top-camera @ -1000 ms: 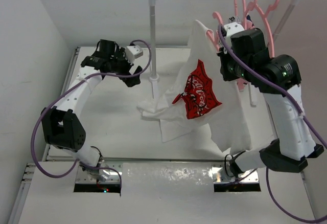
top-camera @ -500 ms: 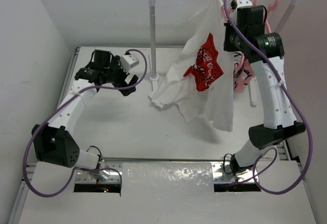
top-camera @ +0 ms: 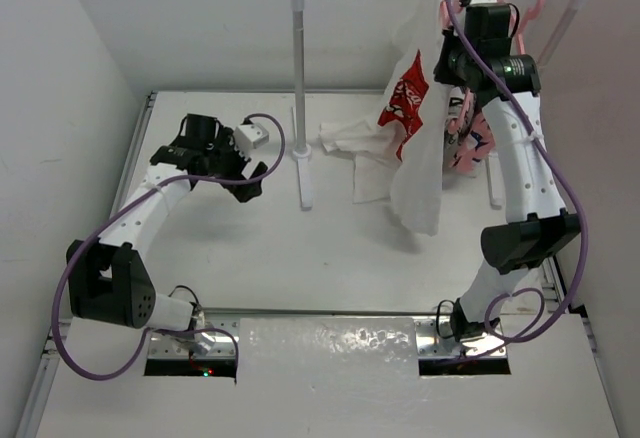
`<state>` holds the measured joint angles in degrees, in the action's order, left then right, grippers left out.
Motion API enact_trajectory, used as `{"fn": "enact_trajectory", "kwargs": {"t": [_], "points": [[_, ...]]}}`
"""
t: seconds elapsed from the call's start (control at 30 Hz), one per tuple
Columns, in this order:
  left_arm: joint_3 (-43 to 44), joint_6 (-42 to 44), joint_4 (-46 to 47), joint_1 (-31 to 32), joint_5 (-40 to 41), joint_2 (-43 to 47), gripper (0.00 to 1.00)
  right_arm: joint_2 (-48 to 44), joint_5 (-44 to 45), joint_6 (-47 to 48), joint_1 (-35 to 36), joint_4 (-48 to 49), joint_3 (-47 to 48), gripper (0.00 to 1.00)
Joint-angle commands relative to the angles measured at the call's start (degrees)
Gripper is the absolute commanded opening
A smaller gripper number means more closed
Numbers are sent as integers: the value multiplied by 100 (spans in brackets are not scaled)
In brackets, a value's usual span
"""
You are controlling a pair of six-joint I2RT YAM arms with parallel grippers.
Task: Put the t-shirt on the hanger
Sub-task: Place the hanger at the clothesline.
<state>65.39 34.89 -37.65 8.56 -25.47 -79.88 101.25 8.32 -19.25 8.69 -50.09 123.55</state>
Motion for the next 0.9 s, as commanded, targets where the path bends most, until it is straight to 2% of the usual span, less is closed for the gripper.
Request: {"fn": "enact_trajectory", "kwargs": {"t": [0.0,0.17,0.23,0.3,0.4,0.43,0.57,0.6,0.63,0.7,0.8,0.87], "points": [[-61,44,240,-91,-54,262,100,-97,-102,-106,-16,649,-163,0],[-149,53,249,-117,-54,297,100,-272,-330,8,-25,412,-646,0],[-193,79,249,-117,-80,297,100,-517,-366,79,-25,350,-953,27],[-219,70,275,-117,-89,288,100,-711,-410,166,-25,368,-1121,48],[-210,70,267,-117,-151,262,100,-1115,-410,193,-25,202,-1280,56],[-210,70,249,-109,-212,245,100,-1212,-427,219,-16,166,-1341,70],[-219,88,162,-117,-318,166,100,-1713,-804,298,-8,148,-1588,73],[-228,96,135,-117,-309,165,100,-1897,-1153,325,-7,113,-1632,76],[-228,96,126,-117,-283,148,100,-1977,-1296,342,-7,78,-1702,89],[-237,88,135,-117,-213,156,100,-2292,-1429,386,-7,-140,-1772,99],[-298,-105,249,-126,-20,192,100,-2897,-1280,509,-7,-413,-2079,99],[-359,-193,258,-135,34,253,100,-3320,-1306,562,-7,-414,-2667,99]]}}
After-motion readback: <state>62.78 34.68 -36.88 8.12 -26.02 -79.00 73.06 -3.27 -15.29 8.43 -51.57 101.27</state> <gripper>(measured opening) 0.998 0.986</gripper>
